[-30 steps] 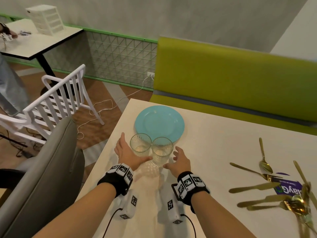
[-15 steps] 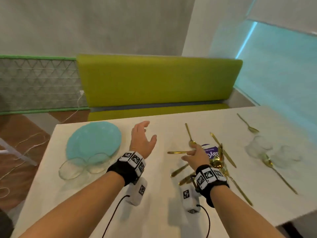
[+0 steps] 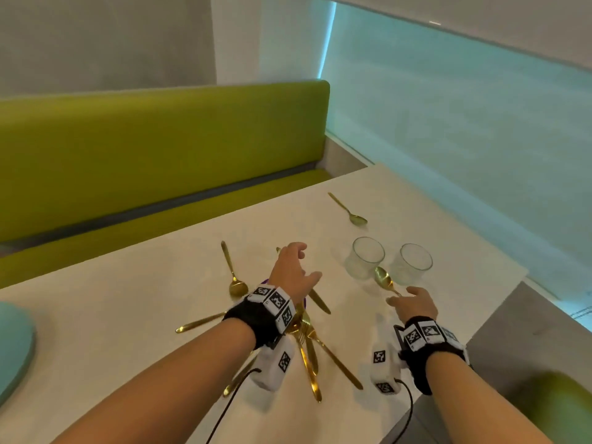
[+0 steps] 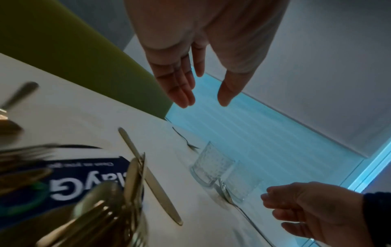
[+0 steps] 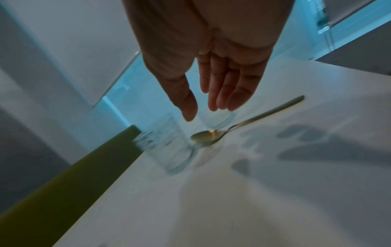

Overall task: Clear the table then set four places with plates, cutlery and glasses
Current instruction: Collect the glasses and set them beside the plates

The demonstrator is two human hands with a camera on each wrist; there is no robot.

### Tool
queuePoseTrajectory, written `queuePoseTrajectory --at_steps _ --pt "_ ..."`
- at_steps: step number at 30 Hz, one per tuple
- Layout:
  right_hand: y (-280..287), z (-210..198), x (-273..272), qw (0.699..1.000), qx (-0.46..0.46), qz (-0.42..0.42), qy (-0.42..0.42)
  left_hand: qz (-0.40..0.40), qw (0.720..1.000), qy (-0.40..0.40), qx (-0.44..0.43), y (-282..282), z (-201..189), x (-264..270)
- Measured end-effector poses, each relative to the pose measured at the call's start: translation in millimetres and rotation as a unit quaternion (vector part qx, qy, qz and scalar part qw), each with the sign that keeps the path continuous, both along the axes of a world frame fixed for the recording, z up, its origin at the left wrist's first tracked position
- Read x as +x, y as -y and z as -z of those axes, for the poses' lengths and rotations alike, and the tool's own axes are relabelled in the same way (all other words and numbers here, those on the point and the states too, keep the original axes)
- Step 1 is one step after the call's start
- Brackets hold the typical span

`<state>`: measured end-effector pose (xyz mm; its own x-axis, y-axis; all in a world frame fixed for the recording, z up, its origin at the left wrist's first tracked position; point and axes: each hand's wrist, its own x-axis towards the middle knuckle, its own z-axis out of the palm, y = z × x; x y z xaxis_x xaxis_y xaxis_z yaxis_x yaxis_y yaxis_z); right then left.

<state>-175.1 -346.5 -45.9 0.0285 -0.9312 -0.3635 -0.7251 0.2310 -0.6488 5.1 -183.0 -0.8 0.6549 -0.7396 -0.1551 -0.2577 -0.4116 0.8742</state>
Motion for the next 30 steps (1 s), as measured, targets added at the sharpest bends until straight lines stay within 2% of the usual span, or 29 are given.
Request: queuePoseTrajectory --at_steps 7,11,16,19,23,30 --pt "83.8 22.7 -14.8 0.998 0.009 0.059 0.004 0.042 0.995 -0.040 0.084 101.8 52.4 -5.1" --pt "108.5 37.8 -15.1 0.999 0.004 0.033 0.010 0.064 0.990 -0.068 0.102 141.5 74.7 -11.7" --pt "124.7 43.3 -5.9 0.999 -0.018 -0.037 0.003 0.089 0.988 -0.058 0.113 172.2 88.3 -17.0" --pt "126.5 46.6 -1.1 0.998 -0.031 -0.054 0.006 0.074 0.990 -0.063 0.099 179.9 92.8 -18.3" --pt "123.8 47.6 1.1 0.997 -0.049 -0.058 0.011 0.062 0.994 -0.022 0.092 176.6 94.3 -20.8" --pt "99.7 24.7 5.5 0.992 -0.098 -0.061 0.044 0.004 1.000 -0.020 0.019 133.2 77.3 -16.2"
